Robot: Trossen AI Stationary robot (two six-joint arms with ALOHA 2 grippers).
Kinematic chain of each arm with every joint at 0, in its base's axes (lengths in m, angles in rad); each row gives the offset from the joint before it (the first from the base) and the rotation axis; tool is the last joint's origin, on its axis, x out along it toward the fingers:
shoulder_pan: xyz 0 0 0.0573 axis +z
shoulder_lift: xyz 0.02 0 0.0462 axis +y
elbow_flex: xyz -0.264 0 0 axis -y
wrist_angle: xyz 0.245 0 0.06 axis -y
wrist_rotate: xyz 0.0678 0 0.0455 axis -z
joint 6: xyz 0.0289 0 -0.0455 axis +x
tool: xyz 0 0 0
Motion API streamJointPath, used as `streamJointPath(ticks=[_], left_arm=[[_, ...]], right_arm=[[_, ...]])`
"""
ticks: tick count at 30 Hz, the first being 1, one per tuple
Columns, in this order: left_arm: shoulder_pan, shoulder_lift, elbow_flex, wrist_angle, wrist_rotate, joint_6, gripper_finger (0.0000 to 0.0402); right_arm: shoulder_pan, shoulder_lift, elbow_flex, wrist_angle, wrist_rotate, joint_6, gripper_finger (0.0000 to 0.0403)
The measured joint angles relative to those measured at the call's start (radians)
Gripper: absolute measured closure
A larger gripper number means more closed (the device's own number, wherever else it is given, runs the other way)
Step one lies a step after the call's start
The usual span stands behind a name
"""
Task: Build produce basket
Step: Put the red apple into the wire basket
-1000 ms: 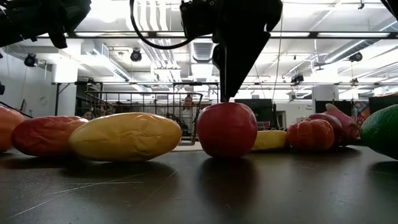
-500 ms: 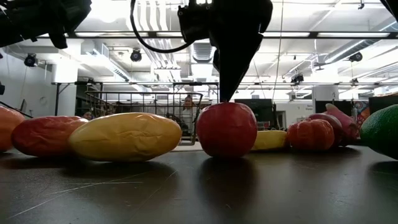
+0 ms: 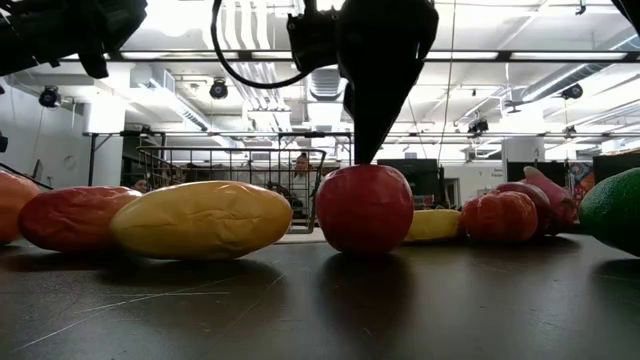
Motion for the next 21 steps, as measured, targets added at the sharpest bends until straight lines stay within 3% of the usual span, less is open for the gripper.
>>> streamJointPath(ticks=[10, 18, 21], left_arm=[[0.0, 0.0, 0.0, -0.001, 0.0, 0.0, 0.0316], [0.0, 0.0, 0.0, -0.001, 0.0, 0.0, 0.0316], [0.0, 0.0, 0.0, -0.004, 0.0, 0.0, 0.0316]], right_arm=[[0.0, -0.002, -0.103, 0.11, -0.004, 0.0, 0.0037], [0.0, -0.002, -0.105, 0.117, -0.005, 0.0, 0.0102], [0.0, -0.002, -0.106, 0.117, -0.007, 0.0, 0.011]])
